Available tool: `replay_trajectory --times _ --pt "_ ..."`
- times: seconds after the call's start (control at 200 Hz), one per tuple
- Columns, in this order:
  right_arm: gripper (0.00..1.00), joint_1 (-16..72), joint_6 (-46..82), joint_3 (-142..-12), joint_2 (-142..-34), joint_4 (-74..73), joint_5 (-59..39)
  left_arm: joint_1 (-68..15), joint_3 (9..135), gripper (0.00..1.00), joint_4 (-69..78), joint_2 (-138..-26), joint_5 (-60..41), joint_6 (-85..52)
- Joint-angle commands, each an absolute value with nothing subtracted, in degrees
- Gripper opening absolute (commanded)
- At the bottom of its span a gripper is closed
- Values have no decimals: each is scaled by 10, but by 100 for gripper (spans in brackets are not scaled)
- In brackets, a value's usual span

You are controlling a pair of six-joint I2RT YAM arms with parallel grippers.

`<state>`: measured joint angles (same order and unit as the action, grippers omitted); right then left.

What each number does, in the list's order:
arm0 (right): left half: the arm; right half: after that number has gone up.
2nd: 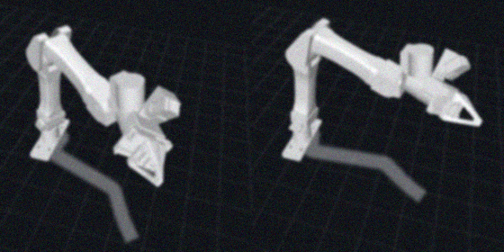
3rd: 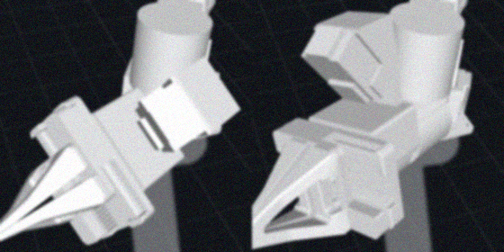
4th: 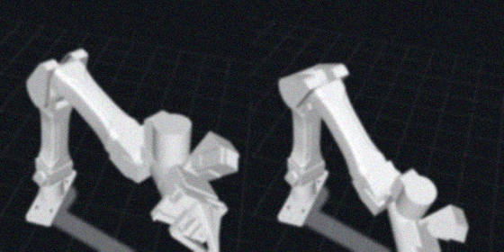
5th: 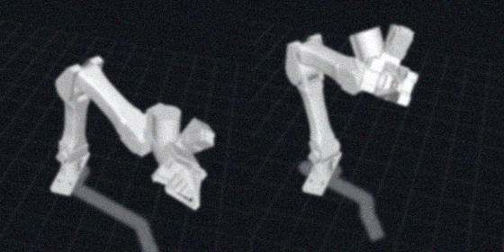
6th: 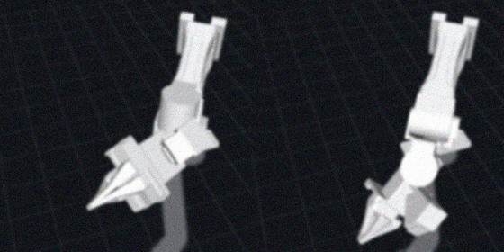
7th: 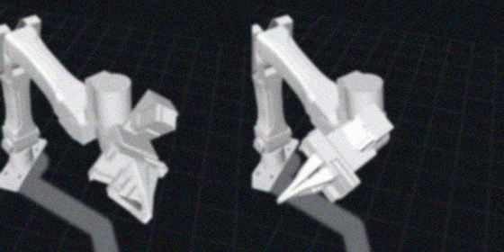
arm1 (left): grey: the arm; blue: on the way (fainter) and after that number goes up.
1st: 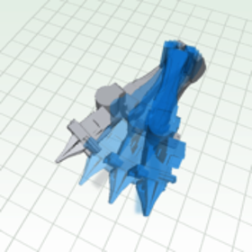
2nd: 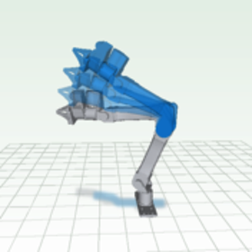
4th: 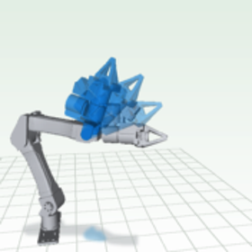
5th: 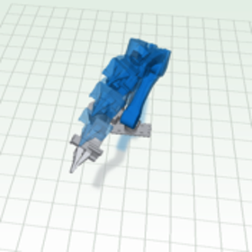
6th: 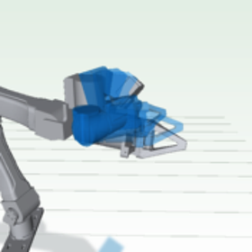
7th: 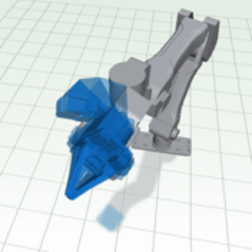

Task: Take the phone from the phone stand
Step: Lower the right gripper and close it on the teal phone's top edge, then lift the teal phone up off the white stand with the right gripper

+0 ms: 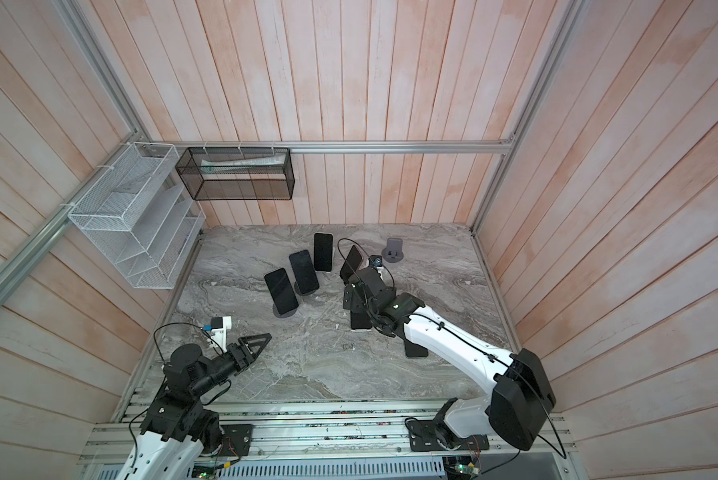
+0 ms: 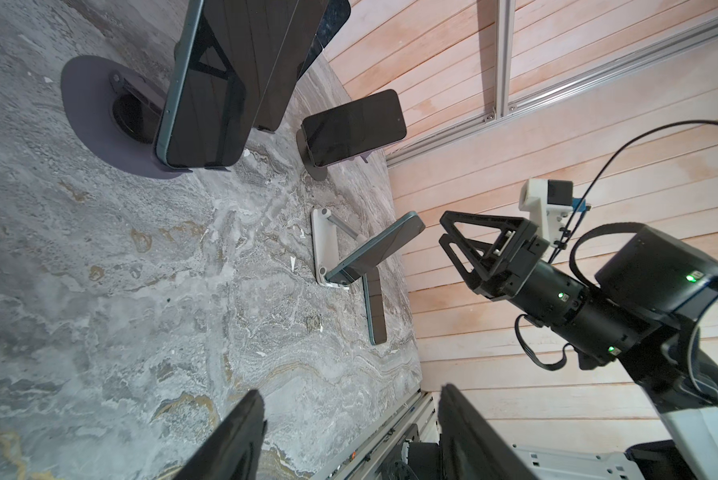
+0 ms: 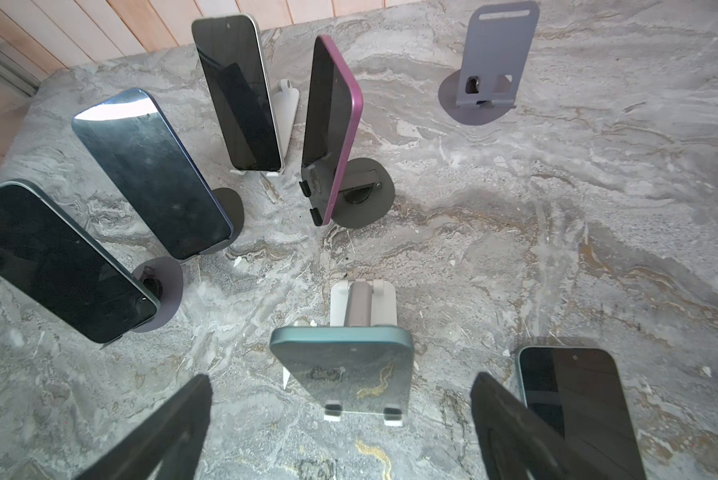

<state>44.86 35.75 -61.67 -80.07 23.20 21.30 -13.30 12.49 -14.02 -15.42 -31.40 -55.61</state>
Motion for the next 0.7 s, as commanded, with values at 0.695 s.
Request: replay_trajectory --times 0.695 --pt "88 453 350 -631 -900 209 255 -135 88 69 -147 -138 -319 -553"
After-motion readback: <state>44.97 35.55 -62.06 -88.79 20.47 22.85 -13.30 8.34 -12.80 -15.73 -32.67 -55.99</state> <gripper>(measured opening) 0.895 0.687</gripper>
